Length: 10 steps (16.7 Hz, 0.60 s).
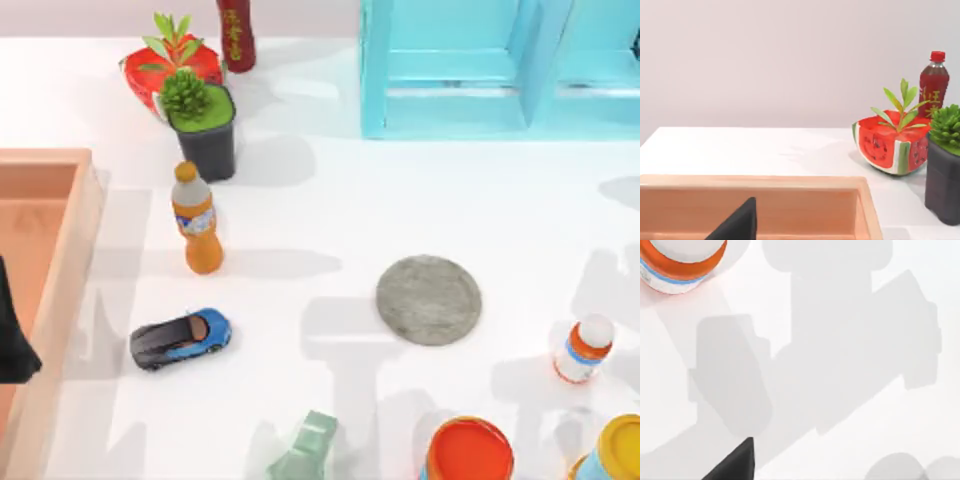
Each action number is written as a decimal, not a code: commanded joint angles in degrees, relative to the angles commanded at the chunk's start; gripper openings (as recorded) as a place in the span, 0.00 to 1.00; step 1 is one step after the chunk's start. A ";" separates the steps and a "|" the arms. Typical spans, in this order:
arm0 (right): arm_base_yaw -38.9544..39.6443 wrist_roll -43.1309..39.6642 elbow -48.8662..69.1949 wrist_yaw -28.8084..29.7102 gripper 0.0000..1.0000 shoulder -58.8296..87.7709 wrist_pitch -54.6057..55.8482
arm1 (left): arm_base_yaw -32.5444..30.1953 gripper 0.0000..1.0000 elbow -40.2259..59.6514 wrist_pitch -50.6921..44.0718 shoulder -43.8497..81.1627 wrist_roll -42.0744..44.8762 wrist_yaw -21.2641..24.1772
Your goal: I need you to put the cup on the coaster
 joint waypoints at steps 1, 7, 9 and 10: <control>-1.20 -5.52 3.84 0.01 1.00 4.82 -3.28 | 0.00 1.00 0.00 0.00 0.00 0.00 0.00; -10.30 -33.08 24.49 1.77 1.00 26.32 -20.03 | 0.00 1.00 0.00 0.00 0.00 0.00 0.00; -13.75 -40.20 30.02 2.82 1.00 31.34 -24.27 | 0.00 1.00 0.00 0.00 0.00 0.00 0.00; -15.46 -43.30 32.47 3.38 1.00 33.43 -26.12 | 0.00 1.00 0.00 0.00 0.00 0.00 0.00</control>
